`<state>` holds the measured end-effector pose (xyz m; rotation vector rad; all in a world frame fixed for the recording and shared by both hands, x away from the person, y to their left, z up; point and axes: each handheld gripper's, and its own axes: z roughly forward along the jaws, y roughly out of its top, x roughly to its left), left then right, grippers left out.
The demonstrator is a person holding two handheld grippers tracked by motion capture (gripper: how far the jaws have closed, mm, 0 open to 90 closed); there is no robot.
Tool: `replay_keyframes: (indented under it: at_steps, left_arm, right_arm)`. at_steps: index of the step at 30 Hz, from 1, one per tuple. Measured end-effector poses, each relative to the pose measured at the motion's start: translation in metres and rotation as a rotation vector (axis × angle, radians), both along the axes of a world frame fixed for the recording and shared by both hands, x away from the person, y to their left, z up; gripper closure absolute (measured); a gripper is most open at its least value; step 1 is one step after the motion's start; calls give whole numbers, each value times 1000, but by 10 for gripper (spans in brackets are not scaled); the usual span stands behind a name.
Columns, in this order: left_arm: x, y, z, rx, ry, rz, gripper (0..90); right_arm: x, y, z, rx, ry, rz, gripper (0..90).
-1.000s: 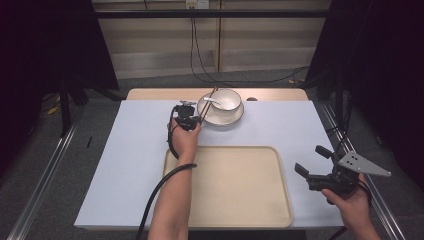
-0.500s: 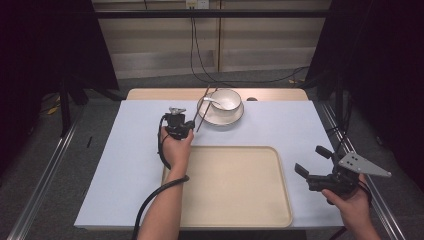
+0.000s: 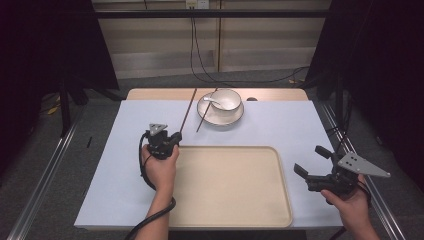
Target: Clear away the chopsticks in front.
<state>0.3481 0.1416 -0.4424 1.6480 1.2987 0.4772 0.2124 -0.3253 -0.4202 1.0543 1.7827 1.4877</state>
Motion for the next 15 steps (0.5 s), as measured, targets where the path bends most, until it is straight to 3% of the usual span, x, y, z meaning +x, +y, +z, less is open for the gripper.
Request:
replay_keyframes:
  at_steps: [4, 15]
  left_arm:
    - [-22, 7, 3, 10, -28, 20, 862]
    - [-84, 28, -12, -20, -22, 63, 862]
  right_arm:
    - [0, 0, 0, 2, 0, -4, 11]
    - [0, 3, -2, 2, 3, 17, 0]
